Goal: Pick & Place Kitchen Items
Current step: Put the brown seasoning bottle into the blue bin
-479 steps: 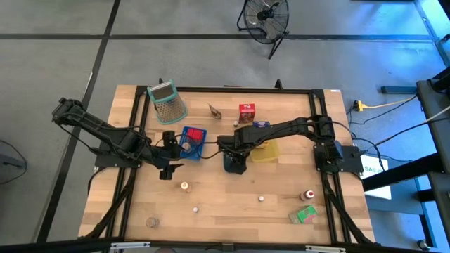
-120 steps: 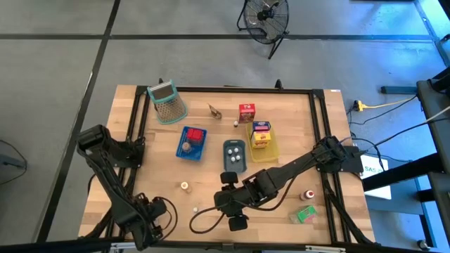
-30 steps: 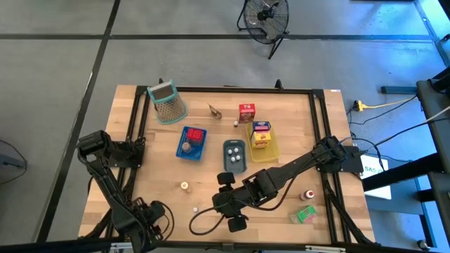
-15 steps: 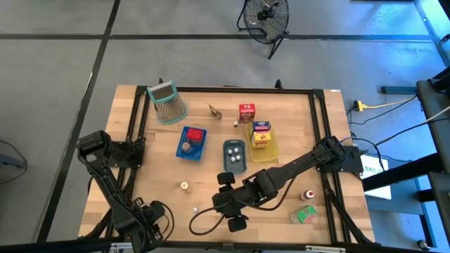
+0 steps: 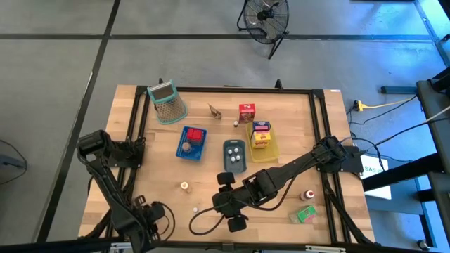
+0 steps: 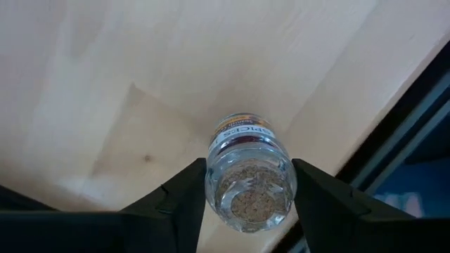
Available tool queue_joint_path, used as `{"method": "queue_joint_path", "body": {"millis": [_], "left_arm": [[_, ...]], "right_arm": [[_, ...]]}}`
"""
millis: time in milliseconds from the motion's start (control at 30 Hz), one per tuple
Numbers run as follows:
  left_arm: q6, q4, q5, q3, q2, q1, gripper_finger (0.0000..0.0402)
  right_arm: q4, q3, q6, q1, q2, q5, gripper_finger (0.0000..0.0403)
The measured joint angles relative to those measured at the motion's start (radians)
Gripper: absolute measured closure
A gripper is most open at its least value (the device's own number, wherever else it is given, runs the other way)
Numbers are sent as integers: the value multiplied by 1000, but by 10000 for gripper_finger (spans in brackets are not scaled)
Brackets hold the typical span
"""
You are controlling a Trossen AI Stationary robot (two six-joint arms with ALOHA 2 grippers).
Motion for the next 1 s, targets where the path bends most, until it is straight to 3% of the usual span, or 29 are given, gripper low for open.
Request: {"method": "queue_joint_path", "body": {"millis": [200, 433, 600, 733, 833, 1000], "left_arm": [[60, -95, 0, 26, -28, 10, 220], [149, -428, 29, 151, -30, 42, 220], [229, -637, -58, 287, -30, 75, 220], [368, -648, -171, 366, -42, 127, 220], [460, -651, -236, 394, -53, 181, 220], [627, -653, -244, 395, -69, 279, 220]], "right_arm": [[19, 0, 0, 0, 0, 0, 251], [28, 0, 0, 0, 0, 0, 251], [44, 0, -5, 3, 0, -2, 251], [51, 0, -34, 22, 0, -1, 251], [58, 0, -22, 47, 0, 84, 251], [31, 0, 16, 93, 0, 247, 251]]}}
